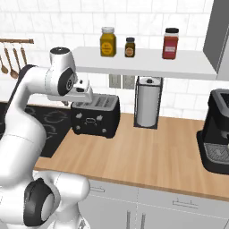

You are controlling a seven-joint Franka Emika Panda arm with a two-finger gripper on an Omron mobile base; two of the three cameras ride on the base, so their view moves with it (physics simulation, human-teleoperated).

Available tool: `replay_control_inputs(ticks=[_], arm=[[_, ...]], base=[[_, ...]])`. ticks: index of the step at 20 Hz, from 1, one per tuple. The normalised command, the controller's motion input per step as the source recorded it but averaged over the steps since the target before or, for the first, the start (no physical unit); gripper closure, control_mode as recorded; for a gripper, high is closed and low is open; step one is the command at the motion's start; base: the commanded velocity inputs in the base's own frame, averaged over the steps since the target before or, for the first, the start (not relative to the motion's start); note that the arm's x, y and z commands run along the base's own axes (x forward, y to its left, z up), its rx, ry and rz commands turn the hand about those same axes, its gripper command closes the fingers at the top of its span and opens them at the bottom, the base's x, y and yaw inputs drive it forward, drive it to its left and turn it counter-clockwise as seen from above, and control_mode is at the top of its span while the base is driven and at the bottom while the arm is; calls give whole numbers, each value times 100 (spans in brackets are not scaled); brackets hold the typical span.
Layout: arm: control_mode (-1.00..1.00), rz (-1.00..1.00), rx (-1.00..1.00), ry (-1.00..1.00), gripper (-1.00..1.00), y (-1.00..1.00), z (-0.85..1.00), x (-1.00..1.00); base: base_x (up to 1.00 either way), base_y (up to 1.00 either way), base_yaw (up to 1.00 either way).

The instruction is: Pick up the knife from the drawer and place it on the cutting board. Then place the meat from the plate to the cutting board.

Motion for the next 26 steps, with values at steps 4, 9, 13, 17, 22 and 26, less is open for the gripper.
replay_control_inputs(ticks=[4,9,13,17,22,26], arm=[[-100,0,0,-4,-100,0,0,-37],[-100,0,0,0,-100,5,-7,-56],[-100,0,0,0,-100,3,-36,-58],[-100,0,0,0,-100,0,-19,-58],[-100,0,0,0,-100,0,-1,-53],[-100,-1,-1,0,-100,1,0,-53]], base=[[0,0,0],[0,0,0],[0,0,0],[0,0,0],[0,0,0],[0,0,0]])
